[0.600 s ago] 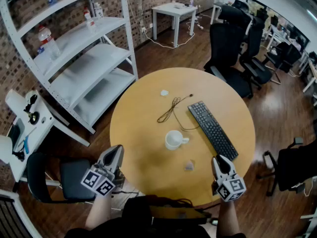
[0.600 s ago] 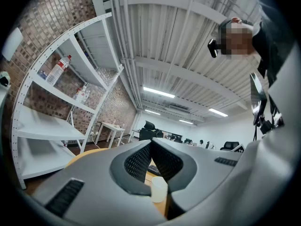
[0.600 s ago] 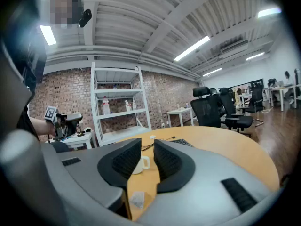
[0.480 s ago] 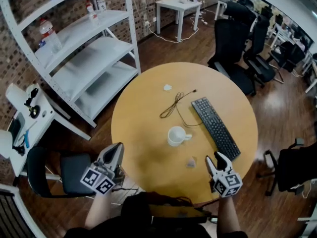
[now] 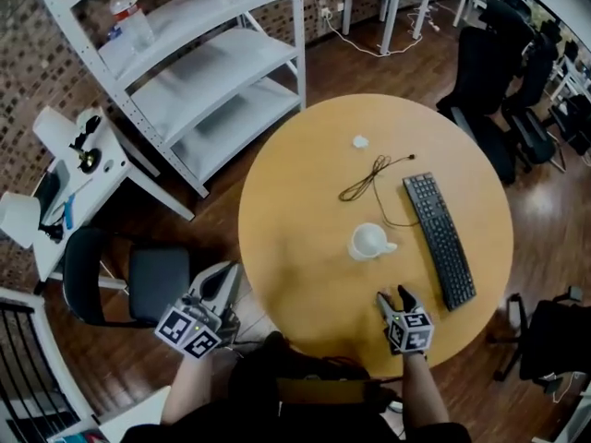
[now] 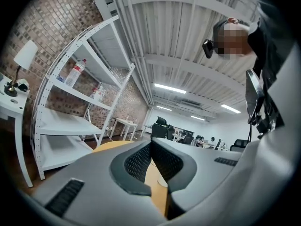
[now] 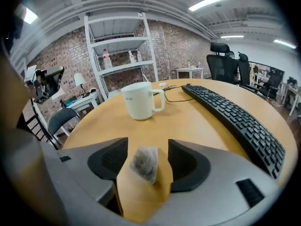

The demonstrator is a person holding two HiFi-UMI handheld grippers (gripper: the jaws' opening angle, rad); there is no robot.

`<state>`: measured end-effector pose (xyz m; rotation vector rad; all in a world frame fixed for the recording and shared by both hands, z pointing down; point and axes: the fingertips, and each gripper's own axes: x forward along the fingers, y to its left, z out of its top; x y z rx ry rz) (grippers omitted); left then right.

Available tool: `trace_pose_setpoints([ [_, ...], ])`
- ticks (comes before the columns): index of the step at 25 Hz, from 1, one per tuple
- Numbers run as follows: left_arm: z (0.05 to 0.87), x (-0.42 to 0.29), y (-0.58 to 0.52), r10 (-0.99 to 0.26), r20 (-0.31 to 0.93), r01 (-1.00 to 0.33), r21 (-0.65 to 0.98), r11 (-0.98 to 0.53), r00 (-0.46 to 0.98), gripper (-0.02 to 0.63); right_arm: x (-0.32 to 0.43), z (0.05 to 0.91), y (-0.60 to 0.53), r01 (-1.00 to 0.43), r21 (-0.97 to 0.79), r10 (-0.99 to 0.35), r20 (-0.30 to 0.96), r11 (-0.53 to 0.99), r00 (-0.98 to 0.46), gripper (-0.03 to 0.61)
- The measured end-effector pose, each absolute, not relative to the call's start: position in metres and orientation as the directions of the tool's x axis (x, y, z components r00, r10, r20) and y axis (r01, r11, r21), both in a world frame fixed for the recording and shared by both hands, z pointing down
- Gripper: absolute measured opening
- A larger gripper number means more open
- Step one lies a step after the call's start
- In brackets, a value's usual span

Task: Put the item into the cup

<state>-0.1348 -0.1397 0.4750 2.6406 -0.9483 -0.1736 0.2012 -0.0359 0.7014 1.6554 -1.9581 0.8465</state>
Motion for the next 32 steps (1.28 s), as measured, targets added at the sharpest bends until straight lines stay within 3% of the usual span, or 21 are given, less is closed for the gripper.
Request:
trace_pose_setpoints([
  [8,0.485,-0.146,-0.132,-0.657,0.01,-0.612,0.377,-0.696,0.754,-0.006,0.194,0.725,-0.027,-0.987,-0.123,-0.67,0.725,0.101,-0.159,0.268],
  [11,0.486,-0.143,-0.132,-0.649,0.017,-0.604,0.383,-0.699,0.761,-0.006,0.201,0.726,-0.025,-0.994,-0.09,-0.667,0.738,0.057,-0.105,0.164],
  [14,0.483,-0.138,-0.133,-0.633,0.013,-0.588,0.385,-0.711,0.774,-0.006,0.201,0.719,-0.026,-0.992,-0.115,-0.678,0.725,0.05,-0.118,0.13],
  [20,0.476,-0.128,-0.14,-0.617,-0.016,-0.567,0.376,-0.733,0.787,-0.006,0.209,0.655,-0.066,-0.993,-0.091,-0.78,0.615,0.079,-0.118,0.13],
  [24,0.472,-0.131,-0.143,-0.615,-0.045,-0.558,0.373,-0.741,0.787,-0.006,0.199,0.602,-0.109,-0.983,-0.04,-0.831,0.529,0.18,-0.174,0.13],
  [32,0.472,-0.15,-0.144,-0.678,-0.073,-0.602,0.398,-0.692,0.732,-0.006,0.175,0.553,-0.168,-0.956,0.011,-0.86,0.44,0.293,-0.259,0.13],
])
